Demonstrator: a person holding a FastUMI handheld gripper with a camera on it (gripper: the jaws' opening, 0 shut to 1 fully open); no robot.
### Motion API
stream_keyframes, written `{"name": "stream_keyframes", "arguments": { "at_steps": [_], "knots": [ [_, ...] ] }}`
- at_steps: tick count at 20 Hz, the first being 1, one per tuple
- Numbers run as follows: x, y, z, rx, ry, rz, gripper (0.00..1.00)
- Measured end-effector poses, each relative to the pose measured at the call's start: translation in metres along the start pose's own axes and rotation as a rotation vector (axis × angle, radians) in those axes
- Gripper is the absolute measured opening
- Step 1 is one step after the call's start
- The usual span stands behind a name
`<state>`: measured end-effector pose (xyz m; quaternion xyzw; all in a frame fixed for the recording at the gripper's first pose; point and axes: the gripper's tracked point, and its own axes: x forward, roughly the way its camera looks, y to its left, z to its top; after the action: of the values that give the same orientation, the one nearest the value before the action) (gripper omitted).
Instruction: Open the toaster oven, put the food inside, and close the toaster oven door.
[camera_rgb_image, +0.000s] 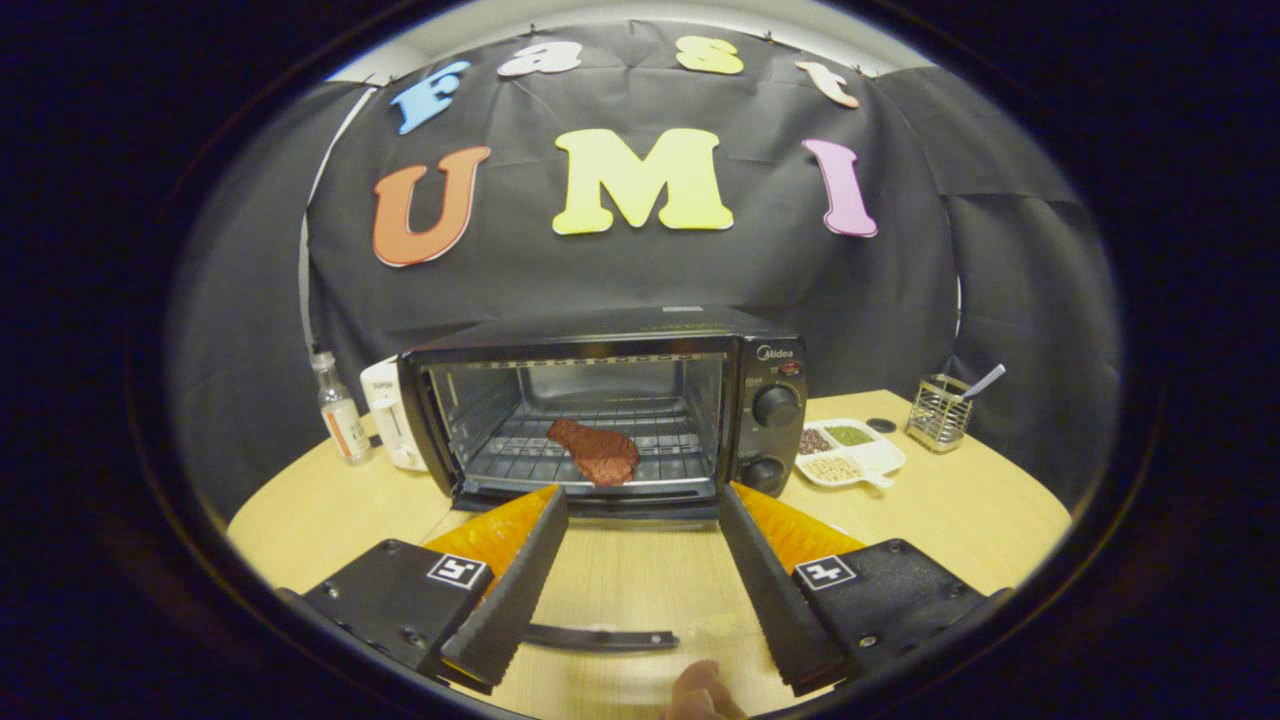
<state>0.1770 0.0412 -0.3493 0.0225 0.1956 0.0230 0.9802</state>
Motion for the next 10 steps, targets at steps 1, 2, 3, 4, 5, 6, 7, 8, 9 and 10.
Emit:
{"name": "stream_keyframes", "arguments": {
  "at_steps": [1, 2, 3, 4, 5, 6, 7, 8, 9, 10],
  "knots": [
    [-0.007, 0.008, -0.01, -0.016, 0.018, 0.01, 0.98],
    [-0.014, 0.016, -0.022, -0.037, 0.043, 0.029, 0.98],
    [-0.019, 0.023, -0.032, -0.051, 0.065, 0.038, 0.98],
    [-0.021, 0.027, -0.045, -0.058, 0.09, 0.049, 0.98],
    [-0.026, 0.032, -0.056, -0.052, 0.11, 0.057, 0.99],
    [-0.029, 0.036, -0.067, -0.039, 0.136, 0.062, 0.99],
    [-0.029, 0.037, -0.078, -0.029, 0.162, 0.059, 0.99],
    [-0.031, 0.039, -0.089, -0.026, 0.197, 0.057, 0.99],
    [-0.032, 0.04, -0.099, -0.026, 0.23, 0.054, 0.99],
    [-0.033, 0.043, -0.108, -0.025, 0.265, 0.063, 0.99]
  ]
}}
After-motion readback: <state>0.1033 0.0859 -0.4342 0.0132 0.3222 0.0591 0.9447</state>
